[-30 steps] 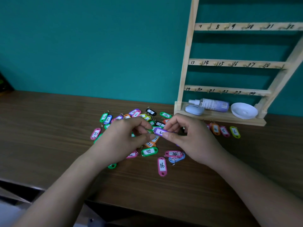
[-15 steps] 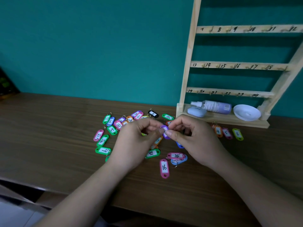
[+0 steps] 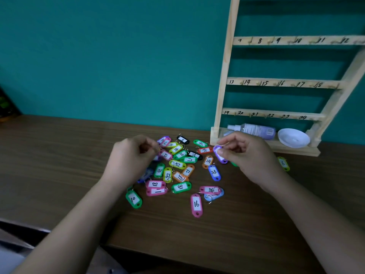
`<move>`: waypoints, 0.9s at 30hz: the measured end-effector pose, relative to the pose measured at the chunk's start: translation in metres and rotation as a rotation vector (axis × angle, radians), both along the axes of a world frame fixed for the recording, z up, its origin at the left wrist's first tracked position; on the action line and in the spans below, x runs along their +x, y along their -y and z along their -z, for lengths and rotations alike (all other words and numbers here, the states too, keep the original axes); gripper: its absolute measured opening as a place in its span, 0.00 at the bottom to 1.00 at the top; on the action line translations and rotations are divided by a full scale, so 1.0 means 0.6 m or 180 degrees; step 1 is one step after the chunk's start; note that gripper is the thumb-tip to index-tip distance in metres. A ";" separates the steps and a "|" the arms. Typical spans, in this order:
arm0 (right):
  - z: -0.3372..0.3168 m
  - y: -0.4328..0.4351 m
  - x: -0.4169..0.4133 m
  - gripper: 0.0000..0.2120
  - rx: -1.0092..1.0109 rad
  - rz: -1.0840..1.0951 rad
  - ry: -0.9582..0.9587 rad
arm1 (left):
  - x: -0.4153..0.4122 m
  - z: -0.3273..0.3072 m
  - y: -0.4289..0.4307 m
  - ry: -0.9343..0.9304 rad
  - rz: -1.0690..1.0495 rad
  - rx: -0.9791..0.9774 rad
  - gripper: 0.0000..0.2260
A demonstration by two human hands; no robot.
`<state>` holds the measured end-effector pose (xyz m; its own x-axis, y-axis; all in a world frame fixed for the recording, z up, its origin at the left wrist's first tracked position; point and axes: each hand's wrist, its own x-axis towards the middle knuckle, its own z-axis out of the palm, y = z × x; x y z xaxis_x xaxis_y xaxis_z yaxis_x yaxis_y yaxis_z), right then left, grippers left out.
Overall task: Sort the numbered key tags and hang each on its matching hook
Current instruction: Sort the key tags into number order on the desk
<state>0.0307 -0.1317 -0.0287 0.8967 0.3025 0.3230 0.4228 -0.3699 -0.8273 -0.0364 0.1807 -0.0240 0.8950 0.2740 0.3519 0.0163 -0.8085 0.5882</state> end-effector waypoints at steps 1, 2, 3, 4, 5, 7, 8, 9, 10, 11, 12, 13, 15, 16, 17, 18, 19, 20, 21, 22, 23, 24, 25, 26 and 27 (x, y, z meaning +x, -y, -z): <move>-0.001 0.005 0.004 0.09 0.0049 0.0080 -0.0029 | 0.005 0.001 -0.012 -0.0008 -0.0109 0.0134 0.04; -0.001 0.009 0.007 0.09 0.0080 0.0156 -0.0037 | 0.009 0.002 -0.024 -0.0024 -0.0207 0.0247 0.04; -0.001 0.013 0.010 0.09 0.0081 0.0225 -0.0027 | 0.014 0.003 -0.036 -0.0059 -0.0303 0.0340 0.03; 0.000 0.015 0.012 0.09 0.0060 0.0276 -0.0011 | 0.017 0.004 -0.047 -0.0107 -0.0399 0.0423 0.03; 0.001 0.016 0.013 0.08 0.0028 0.0309 -0.0004 | 0.021 0.006 -0.057 -0.0154 -0.0493 0.0493 0.03; 0.005 0.015 0.013 0.08 -0.0035 0.0341 -0.0034 | 0.027 0.012 -0.073 -0.0195 -0.0645 0.0575 0.05; 0.007 0.013 0.012 0.07 -0.0071 0.0347 -0.0049 | 0.031 0.015 -0.078 -0.0222 -0.0700 0.0602 0.07; 0.009 0.011 0.012 0.07 -0.0102 0.0353 -0.0057 | 0.034 0.018 -0.082 -0.0289 -0.0744 0.0641 0.09; 0.009 0.009 0.011 0.07 -0.0129 0.0359 -0.0061 | 0.037 0.021 -0.085 -0.0397 -0.0773 0.0709 0.10; 0.010 0.008 0.011 0.06 -0.0160 0.0360 -0.0061 | 0.040 0.024 -0.088 -0.0512 -0.0779 0.0792 0.11; 0.010 0.007 0.011 0.06 -0.0194 0.0359 -0.0057 | 0.042 0.027 -0.091 -0.0600 -0.0772 0.0855 0.13; 0.011 0.006 0.011 0.06 -0.0225 0.0357 -0.0055 | 0.044 0.029 -0.093 -0.0657 -0.0762 0.0872 0.14; 0.011 0.005 0.011 0.06 -0.0257 0.0347 -0.0056 | 0.048 0.031 -0.097 -0.0753 -0.0730 0.0864 0.15; 0.011 0.004 0.011 0.06 -0.0264 0.0341 -0.0056 | 0.050 0.031 -0.097 -0.0814 -0.0700 0.0869 0.16; 0.011 0.004 0.010 0.06 -0.0268 0.0334 -0.0049 | 0.051 0.031 -0.098 -0.0882 -0.0666 0.0871 0.17; 0.011 0.002 0.010 0.06 -0.0270 0.0331 -0.0039 | 0.053 0.030 -0.099 -0.0941 -0.0631 0.0862 0.18; 0.011 0.002 0.009 0.06 -0.0275 0.0329 -0.0027 | 0.054 0.028 -0.099 -0.0982 -0.0590 0.0840 0.18; 0.011 0.002 0.009 0.06 -0.0277 0.0327 -0.0023 | 0.056 0.027 -0.101 -0.1008 -0.0546 0.0811 0.18; 0.012 0.001 0.008 0.06 -0.0272 0.0324 -0.0031 | 0.057 0.025 -0.102 -0.1029 -0.0501 0.0786 0.18; 0.012 0.001 0.008 0.06 -0.0266 0.0322 -0.0041 | 0.058 0.024 -0.103 -0.1052 -0.0462 0.0761 0.18; 0.012 0.001 0.008 0.06 -0.0267 0.0323 -0.0048 | 0.059 0.022 -0.103 -0.1075 -0.0434 0.0736 0.17; 0.012 0.001 0.008 0.06 -0.0268 0.0323 -0.0051 | 0.059 0.021 -0.103 -0.1100 -0.0424 0.0704 0.17; 0.012 0.000 0.008 0.06 -0.0267 0.0320 -0.0053 | 0.060 0.019 -0.102 -0.1126 -0.0434 0.0677 0.17; 0.011 -0.001 0.008 0.06 -0.0264 0.0313 -0.0054 | 0.060 0.018 -0.100 -0.1141 -0.0461 0.0674 0.16; 0.011 -0.001 0.008 0.06 -0.0268 0.0305 -0.0053 | 0.061 0.017 -0.099 -0.1150 -0.0493 0.0700 0.15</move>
